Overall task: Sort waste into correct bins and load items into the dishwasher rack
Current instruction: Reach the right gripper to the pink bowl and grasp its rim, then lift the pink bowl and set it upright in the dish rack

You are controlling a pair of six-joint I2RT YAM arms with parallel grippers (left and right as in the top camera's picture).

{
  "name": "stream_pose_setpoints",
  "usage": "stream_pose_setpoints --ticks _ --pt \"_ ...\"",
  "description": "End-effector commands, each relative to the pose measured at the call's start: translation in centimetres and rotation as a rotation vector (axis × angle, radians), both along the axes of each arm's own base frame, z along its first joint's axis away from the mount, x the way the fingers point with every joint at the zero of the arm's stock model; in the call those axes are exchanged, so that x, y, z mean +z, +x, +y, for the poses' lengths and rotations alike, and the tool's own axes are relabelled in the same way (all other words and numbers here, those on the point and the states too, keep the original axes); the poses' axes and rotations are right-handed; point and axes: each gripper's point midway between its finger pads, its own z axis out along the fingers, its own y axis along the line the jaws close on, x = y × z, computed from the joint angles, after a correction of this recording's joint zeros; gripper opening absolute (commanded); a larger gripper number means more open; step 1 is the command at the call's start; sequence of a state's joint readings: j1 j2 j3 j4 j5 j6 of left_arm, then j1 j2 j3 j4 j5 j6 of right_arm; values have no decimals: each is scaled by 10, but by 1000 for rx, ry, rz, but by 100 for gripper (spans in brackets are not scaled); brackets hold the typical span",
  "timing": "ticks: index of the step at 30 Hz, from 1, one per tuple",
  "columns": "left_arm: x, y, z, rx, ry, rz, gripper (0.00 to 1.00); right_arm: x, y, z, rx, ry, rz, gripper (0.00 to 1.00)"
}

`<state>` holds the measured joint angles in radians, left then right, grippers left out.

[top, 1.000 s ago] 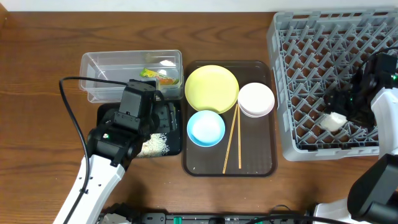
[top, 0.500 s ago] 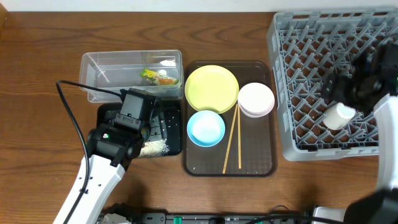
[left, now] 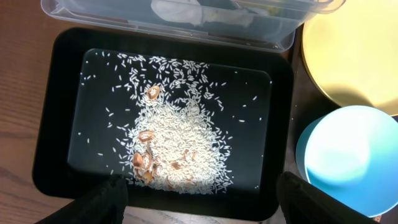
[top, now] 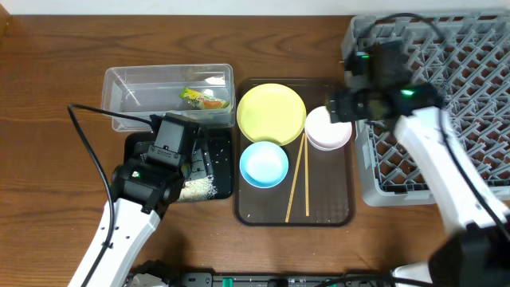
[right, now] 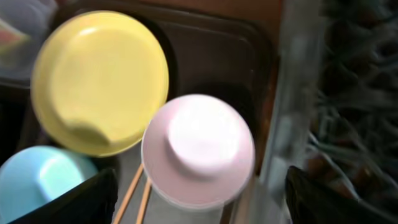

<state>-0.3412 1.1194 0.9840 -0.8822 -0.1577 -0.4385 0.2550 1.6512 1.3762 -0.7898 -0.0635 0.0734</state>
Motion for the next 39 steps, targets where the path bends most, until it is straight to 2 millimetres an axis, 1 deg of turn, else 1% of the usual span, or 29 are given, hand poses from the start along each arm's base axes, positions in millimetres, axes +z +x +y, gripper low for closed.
stream_pose_setpoints --ticks 1,4,7,10,12,14,16,18,21,24,26,27,28,30,33,37,39 --pt "7 5 3 20 6 -22 79 -32 13 -2 -13 -115 19 83" --pt "7 5 3 20 6 -22 79 -59 21 0 -13 -140 49 83" --pt "7 5 3 20 6 -22 79 -83 23 -2 -33 -159 94 84" --pt "7 5 3 20 6 -22 79 -103 20 -3 -42 -168 144 84" --pt "7 5 3 20 6 -22 79 -112 15 -3 -40 -172 175 83" --pt "7 5 3 20 6 -22 79 -117 6 -3 -31 -174 220 80" --pt "7 5 3 20 6 -22 79 -119 -3 -4 -28 -177 257 77" --pt "7 5 3 20 6 -22 79 -122 -13 -7 -38 -184 301 68" --pt "7 5 3 20 6 -22 79 -123 -27 -11 -69 -192 360 65" --pt "7 5 3 20 6 -22 79 -124 -35 -14 -70 -204 396 57" --pt "7 5 3 20 6 -22 79 -124 -38 -15 -70 -208 405 48" --pt "7 5 3 20 6 -22 79 -124 -38 -15 -70 -208 406 41" --pt "7 5 3 20 6 -22 79 -124 -38 -15 -71 -208 405 36" --pt "7 5 2 19 3 -21 79 -124 -37 -15 -88 -205 402 33" --pt "7 5 2 18 2 -21 79 -124 -37 -16 -117 -197 404 20" --pt "7 5 2 17 0 -20 79 -124 -36 -16 -165 -186 406 8" --pt "7 5 2 17 0 -20 79 -124 -35 -20 -198 -202 399 1"
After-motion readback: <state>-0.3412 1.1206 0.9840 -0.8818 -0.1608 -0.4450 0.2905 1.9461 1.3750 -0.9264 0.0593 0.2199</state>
